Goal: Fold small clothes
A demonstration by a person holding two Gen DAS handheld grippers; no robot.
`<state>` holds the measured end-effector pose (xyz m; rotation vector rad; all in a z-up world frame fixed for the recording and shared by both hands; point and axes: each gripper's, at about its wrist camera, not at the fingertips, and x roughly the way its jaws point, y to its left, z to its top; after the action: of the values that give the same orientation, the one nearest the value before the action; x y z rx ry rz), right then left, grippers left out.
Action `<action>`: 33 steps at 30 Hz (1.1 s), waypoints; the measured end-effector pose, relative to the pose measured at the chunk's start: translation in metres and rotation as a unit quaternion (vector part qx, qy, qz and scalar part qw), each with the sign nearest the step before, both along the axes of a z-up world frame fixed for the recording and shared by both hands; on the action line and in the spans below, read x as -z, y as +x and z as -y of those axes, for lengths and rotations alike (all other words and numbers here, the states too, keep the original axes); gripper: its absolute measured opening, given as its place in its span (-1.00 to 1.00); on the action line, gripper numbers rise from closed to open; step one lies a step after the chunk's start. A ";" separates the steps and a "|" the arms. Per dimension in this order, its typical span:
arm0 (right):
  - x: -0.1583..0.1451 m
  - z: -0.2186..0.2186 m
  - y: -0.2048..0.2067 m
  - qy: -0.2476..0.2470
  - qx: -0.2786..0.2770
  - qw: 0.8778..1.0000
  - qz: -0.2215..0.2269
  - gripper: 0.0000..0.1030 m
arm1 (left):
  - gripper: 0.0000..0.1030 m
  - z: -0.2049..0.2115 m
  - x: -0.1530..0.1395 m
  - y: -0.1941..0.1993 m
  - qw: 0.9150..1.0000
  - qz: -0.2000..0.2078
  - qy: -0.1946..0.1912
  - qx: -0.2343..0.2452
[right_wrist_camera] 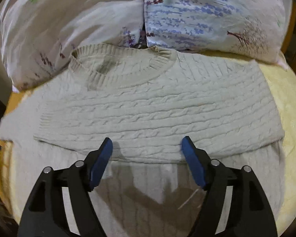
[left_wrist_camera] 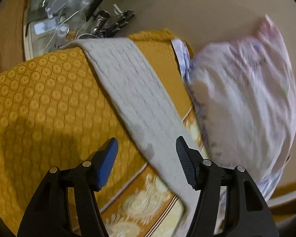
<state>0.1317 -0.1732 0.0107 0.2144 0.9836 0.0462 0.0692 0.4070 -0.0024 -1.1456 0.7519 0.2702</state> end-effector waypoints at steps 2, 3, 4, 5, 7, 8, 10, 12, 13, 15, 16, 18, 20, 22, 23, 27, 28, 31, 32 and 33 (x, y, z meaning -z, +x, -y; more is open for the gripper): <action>-0.004 0.005 -0.006 0.020 0.013 1.000 0.001 0.42 | 0.20 -0.008 0.003 0.004 1.000 0.009 -0.014 -0.012; -0.005 0.006 -0.008 0.025 0.016 1.000 0.001 0.42 | 0.20 -0.014 0.005 0.006 0.999 0.015 -0.025 -0.022; -0.006 0.006 -0.009 0.029 0.018 0.999 0.000 0.42 | 0.18 -0.017 0.006 0.009 0.999 0.020 -0.034 -0.031; -0.007 0.006 -0.013 0.033 0.019 0.999 -0.003 0.42 | 0.17 -0.021 0.009 0.008 0.998 0.024 -0.041 -0.038; -0.007 0.005 -0.017 0.036 0.020 0.999 -0.004 0.42 | 0.09 -0.029 0.012 0.010 0.996 0.031 -0.059 -0.056; -0.008 0.006 -0.020 0.037 0.022 0.999 -0.005 0.42 | 0.03 -0.033 0.014 0.011 0.995 0.034 -0.065 -0.063; -0.010 0.006 -0.024 0.039 0.023 0.999 -0.006 0.42 | -0.15 -0.036 0.016 0.010 0.994 0.034 -0.071 -0.071; -0.011 0.006 -0.025 0.041 0.024 0.999 -0.006 0.42 | -0.38 -0.036 0.019 0.010 0.994 0.033 -0.076 -0.074; -0.011 0.007 -0.024 0.041 0.024 0.999 -0.005 0.42 | -0.59 -0.036 0.022 0.010 0.993 0.031 -0.081 -0.076; -0.013 0.010 -0.024 0.043 0.025 0.999 -0.003 0.42 | -0.83 -0.034 0.024 0.007 0.992 0.034 -0.089 -0.083; -0.014 0.012 -0.025 0.045 0.025 0.999 -0.001 0.42 | -0.84 -0.032 0.022 0.007 0.991 0.044 -0.092 -0.085; -0.018 0.016 -0.027 0.049 0.026 0.998 0.004 0.42 | -0.86 -0.023 0.011 0.009 0.991 0.068 -0.089 -0.076; -0.020 0.021 -0.029 0.052 0.025 0.998 0.008 0.42 | -0.87 -0.010 -0.003 0.015 0.991 0.086 -0.081 -0.057; -0.021 0.027 -0.031 0.055 0.026 0.998 0.011 0.42 | -0.88 0.010 -0.023 0.024 0.991 0.113 -0.072 -0.030; -0.022 0.030 -0.033 0.057 0.027 0.998 0.012 0.42 | -0.89 0.020 -0.032 0.028 0.989 0.127 -0.069 -0.015; -0.021 0.045 -0.038 0.063 0.032 0.997 0.015 0.42 | -0.90 0.077 -0.070 0.050 0.980 0.183 -0.054 0.062; -0.021 0.049 -0.040 0.065 0.034 0.997 0.016 0.42 | -0.90 0.098 -0.080 0.058 0.976 0.195 -0.046 0.089; -0.022 0.067 -0.046 0.070 0.046 0.996 0.017 0.42 | -0.90 0.160 -0.097 0.076 0.963 0.212 -0.017 0.165; -0.021 0.072 -0.047 0.071 0.050 0.996 0.017 0.42 | -0.91 0.183 -0.100 0.082 0.958 0.212 -0.008 0.193; -0.021 0.077 -0.049 0.072 0.055 0.996 0.017 0.42 | -0.91 0.200 -0.101 0.086 0.954 0.211 -0.001 0.214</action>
<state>0.0830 -0.2507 0.0320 0.3984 0.9344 0.0206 0.1549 0.2075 0.0991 -0.9686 0.5964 -0.3333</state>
